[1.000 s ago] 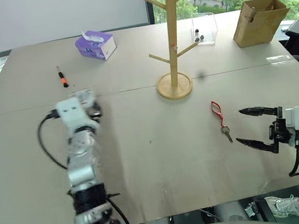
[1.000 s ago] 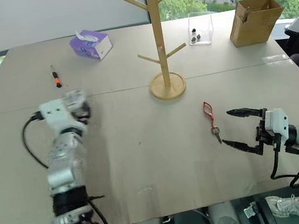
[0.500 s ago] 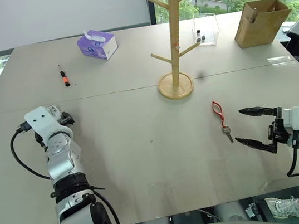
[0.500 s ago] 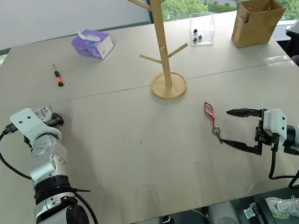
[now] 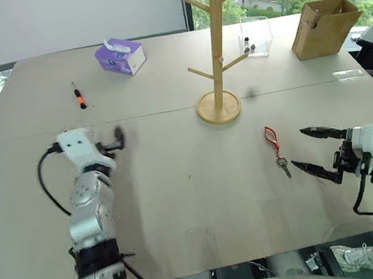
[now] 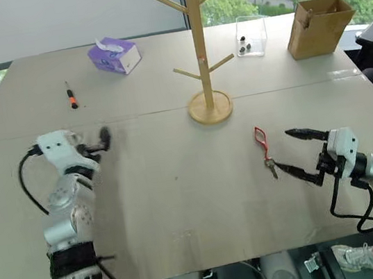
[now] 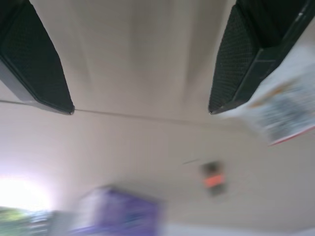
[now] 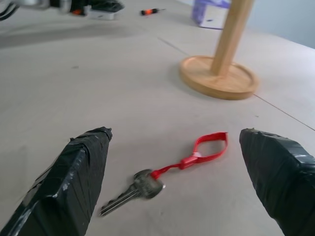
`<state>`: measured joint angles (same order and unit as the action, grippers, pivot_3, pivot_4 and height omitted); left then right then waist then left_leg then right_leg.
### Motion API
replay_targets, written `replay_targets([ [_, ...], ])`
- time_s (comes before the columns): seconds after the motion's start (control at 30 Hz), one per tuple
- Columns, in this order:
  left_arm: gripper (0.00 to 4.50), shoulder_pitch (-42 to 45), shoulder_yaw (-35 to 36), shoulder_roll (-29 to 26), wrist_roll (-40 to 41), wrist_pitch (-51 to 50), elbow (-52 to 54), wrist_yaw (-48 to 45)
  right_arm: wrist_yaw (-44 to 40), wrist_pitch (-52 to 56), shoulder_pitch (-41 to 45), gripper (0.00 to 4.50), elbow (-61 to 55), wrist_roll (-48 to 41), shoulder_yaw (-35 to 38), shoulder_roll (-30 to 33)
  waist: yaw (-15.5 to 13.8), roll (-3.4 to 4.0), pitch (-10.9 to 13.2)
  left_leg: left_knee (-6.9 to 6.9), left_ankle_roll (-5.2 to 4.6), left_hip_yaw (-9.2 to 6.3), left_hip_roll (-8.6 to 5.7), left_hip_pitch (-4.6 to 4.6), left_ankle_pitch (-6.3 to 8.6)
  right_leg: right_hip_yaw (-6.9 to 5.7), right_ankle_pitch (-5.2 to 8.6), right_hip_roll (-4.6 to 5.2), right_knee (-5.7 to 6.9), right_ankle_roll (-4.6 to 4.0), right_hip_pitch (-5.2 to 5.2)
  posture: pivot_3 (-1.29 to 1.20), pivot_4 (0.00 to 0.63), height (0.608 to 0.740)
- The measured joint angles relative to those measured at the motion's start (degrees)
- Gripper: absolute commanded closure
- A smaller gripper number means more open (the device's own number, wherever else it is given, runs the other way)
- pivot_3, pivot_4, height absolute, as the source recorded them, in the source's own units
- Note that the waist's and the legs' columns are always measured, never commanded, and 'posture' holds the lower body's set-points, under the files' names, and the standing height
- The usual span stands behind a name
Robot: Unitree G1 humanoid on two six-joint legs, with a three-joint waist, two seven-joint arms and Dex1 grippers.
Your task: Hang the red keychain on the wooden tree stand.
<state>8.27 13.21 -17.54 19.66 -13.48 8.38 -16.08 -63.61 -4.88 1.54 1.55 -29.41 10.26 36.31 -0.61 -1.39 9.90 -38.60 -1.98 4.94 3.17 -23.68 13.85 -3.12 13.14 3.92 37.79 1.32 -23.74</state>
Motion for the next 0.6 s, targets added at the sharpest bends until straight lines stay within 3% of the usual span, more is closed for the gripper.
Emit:
replay_targets([
  [0.1, 0.03, -8.44, -5.17, -2.09, 3.47, 2.43, 10.58, -10.42, 5.92, 7.48, -0.13, 0.00, -3.48, -1.88, 1.13, -0.09, -0.02, 0.06, -0.01, 0.05, -0.22, -0.04, 0.04, 0.02, 0.13, -0.01, 0.03, -0.04, 0.04, -0.05, -0.03, 0.00, 0.150, 0.740],
  [0.27, 0.03, -16.89, -5.61, -5.25, 11.91, 3.63, 18.63, -22.25, 15.69, 16.33, 0.12, 0.00, -8.57, -2.05, 2.20, -0.25, -0.18, 0.18, -0.06, 0.05, -0.25, -0.08, 0.02, 0.03, 0.14, -0.02, 0.18, -0.06, 0.02, -0.24, -0.04, 0.00, 0.150, 0.740],
  [0.6, 0.03, -29.58, -9.38, -6.87, 5.21, 26.40, 9.24, -40.15, 35.12, 41.34, 3.03, 0.00, -19.97, -2.95, 1.85, -0.77, -0.26, 0.22, -0.04, 0.06, -0.30, -0.11, 0.02, -0.14, 0.18, -0.06, 0.30, -0.02, -0.11, -0.07, -0.21, 0.00, 0.150, 0.740],
])
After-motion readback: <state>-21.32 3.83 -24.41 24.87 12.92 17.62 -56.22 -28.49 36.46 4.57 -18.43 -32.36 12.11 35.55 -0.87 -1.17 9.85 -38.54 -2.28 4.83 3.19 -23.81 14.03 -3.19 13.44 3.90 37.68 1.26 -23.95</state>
